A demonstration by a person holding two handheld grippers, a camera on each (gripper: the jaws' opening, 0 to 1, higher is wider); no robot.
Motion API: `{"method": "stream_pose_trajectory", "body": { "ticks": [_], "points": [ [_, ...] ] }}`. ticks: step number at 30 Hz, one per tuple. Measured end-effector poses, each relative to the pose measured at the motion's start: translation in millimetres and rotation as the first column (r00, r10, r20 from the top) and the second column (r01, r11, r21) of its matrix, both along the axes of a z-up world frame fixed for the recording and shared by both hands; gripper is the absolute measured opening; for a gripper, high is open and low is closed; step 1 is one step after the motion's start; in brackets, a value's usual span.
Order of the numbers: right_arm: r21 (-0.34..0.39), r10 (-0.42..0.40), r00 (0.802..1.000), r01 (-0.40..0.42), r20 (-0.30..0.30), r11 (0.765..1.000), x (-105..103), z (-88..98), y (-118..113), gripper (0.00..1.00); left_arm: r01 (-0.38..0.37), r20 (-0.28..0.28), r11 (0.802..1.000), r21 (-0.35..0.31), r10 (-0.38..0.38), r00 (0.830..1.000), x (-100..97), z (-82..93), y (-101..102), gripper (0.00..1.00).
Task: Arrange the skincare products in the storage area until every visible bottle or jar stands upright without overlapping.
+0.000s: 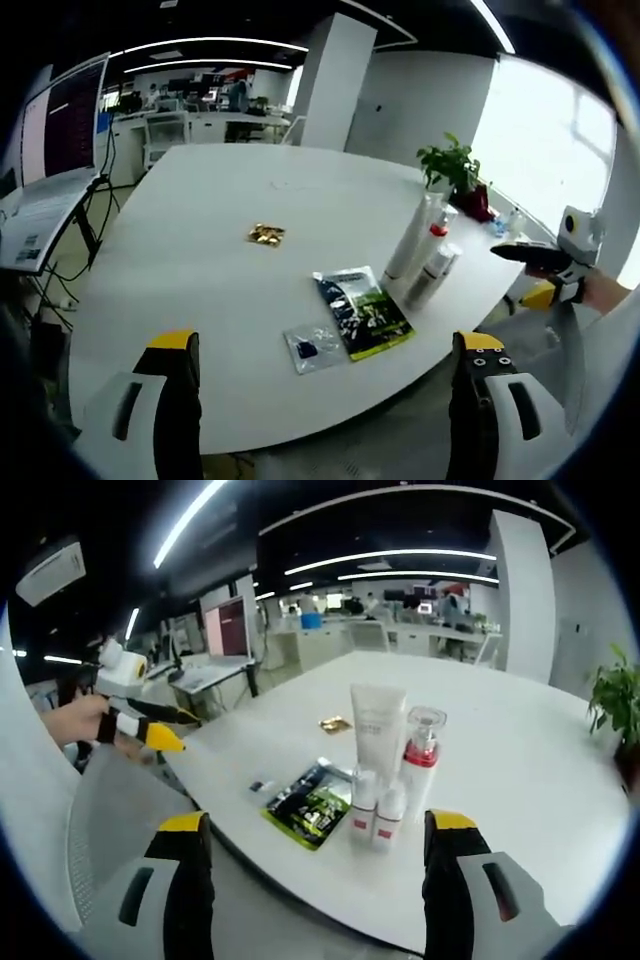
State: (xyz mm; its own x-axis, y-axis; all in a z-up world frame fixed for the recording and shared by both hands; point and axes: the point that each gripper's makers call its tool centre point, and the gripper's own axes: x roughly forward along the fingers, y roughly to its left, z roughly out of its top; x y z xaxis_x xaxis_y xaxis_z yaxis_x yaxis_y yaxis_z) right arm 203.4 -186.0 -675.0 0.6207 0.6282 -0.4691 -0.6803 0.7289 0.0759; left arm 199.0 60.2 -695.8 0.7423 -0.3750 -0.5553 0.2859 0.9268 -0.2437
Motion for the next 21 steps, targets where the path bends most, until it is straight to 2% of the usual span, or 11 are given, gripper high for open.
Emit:
{"method": "stream_pose_trajectory", "body": {
  "ticks": [21],
  "points": [
    [-0.002, -0.009, 1.0, 0.009, -0.002, 1.0, 2, -0.9, -1, 0.98, 0.035, -0.081, 0.999, 0.018, -0.034, 0.996, 3.5, -16.9, -1, 0.99]
  ]
}}
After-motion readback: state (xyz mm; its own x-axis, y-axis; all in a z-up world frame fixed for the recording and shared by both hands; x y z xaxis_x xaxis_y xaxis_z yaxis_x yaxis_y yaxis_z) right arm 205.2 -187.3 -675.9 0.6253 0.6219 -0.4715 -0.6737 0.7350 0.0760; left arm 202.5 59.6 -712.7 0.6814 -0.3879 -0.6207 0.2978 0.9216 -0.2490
